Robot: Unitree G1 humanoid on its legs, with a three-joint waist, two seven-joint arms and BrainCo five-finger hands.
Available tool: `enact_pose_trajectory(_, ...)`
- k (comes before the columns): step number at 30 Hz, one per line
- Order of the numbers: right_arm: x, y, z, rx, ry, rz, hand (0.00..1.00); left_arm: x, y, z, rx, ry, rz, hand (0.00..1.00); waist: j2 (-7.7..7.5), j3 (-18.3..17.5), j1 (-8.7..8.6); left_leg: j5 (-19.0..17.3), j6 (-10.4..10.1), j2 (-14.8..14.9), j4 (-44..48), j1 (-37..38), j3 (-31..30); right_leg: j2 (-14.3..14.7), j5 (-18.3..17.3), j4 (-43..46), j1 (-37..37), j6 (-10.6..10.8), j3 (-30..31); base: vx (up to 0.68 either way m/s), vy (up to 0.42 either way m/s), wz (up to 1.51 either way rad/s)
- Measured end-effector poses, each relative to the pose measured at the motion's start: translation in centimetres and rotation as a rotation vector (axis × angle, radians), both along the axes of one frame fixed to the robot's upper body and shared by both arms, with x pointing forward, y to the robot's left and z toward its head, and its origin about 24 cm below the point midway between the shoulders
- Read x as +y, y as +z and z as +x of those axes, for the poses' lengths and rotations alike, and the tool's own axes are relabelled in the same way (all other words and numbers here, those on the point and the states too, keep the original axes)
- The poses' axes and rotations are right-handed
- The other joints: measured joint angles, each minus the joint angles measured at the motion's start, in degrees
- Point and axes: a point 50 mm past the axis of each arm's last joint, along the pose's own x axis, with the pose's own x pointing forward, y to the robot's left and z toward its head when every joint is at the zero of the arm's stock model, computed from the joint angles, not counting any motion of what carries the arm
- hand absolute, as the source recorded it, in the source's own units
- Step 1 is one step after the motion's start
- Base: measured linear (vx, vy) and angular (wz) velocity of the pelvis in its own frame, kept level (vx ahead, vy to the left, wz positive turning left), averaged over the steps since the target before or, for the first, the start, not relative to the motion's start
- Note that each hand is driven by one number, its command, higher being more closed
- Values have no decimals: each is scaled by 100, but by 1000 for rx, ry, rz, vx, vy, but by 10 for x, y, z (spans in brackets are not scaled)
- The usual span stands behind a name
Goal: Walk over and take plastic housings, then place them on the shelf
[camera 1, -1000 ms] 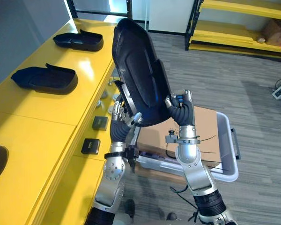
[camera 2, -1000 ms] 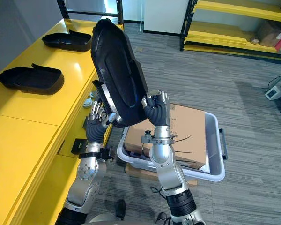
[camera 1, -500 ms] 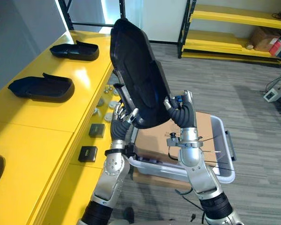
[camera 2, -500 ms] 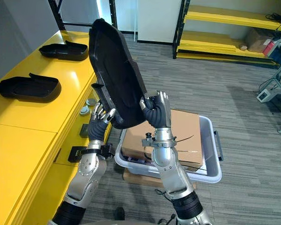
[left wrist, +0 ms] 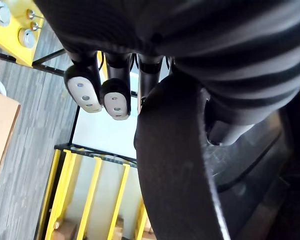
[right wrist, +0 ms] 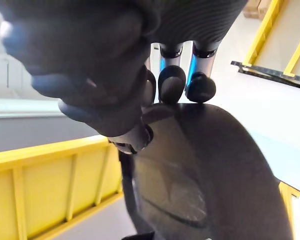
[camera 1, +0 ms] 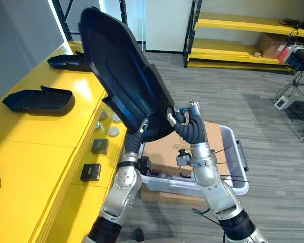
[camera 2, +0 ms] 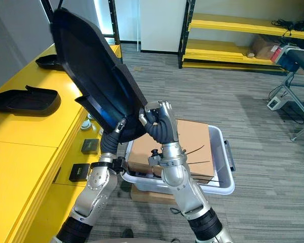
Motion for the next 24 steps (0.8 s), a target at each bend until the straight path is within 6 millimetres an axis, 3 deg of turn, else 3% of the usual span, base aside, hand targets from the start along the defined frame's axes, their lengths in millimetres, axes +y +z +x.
enact_pose_trajectory(4,-13,-1,3,23,58,-44,0,13,4,3,-42,75,96,100,0,-2,5,2,1,3,1,10,-3,3,0,-3,51,0,2,35,-2,2)
enact_pose_trajectory(7,-38,11,7,8,43,23,0,22,13,2,-95,118,166,100,0,-2,12,2,1,3,1,28,-3,2,0,5,60,0,7,0,0,0)
enact_pose_trajectory(9,-63,26,7,-51,-17,98,0,30,15,-4,-112,156,193,100,0,-1,-1,1,1,-1,-1,61,5,-3,0,8,55,-1,7,-19,4,-3)
enact_pose_trajectory(11,-101,45,2,-142,-118,209,0,43,11,-10,-98,219,224,100,10,-6,-16,-2,0,1,-5,86,24,-2,-3,14,61,-1,14,-36,6,-6)
enact_pose_trajectory(15,-154,42,-13,-196,-310,361,0,61,-1,-20,-37,311,232,100,65,-41,-54,-4,0,6,-13,83,30,-1,-18,18,47,-13,17,-28,2,-2)
enact_pose_trajectory(18,-194,9,-26,-112,-495,531,0,74,-3,-33,-20,385,223,100,98,-60,-159,-4,0,6,-13,64,19,0,-22,3,41,-15,4,0,0,0)
enact_pose_trajectory(20,-221,-38,-37,50,-685,619,0,82,-1,-40,-29,427,222,100,119,-73,-176,-4,-1,8,-11,35,14,5,-8,-11,22,7,-1,0,0,0)
enact_pose_trajectory(21,-227,-53,-40,106,-731,627,0,83,-1,-40,-32,429,221,100,129,-79,-178,-4,-1,8,-11,23,12,5,-8,-12,12,7,-2,0,0,0)
enact_pose_trajectory(23,-240,-117,-60,387,-887,662,0,88,1,-47,-38,462,212,100,159,-89,-179,-5,-1,8,-10,-24,9,6,-8,-12,-33,7,-3,0,0,0)
enact_pose_trajectory(24,-241,-133,-67,459,-921,682,0,88,1,-50,-37,467,209,100,164,-89,-185,-5,-1,9,-10,-31,9,6,-8,-14,-39,7,-3,0,0,0)
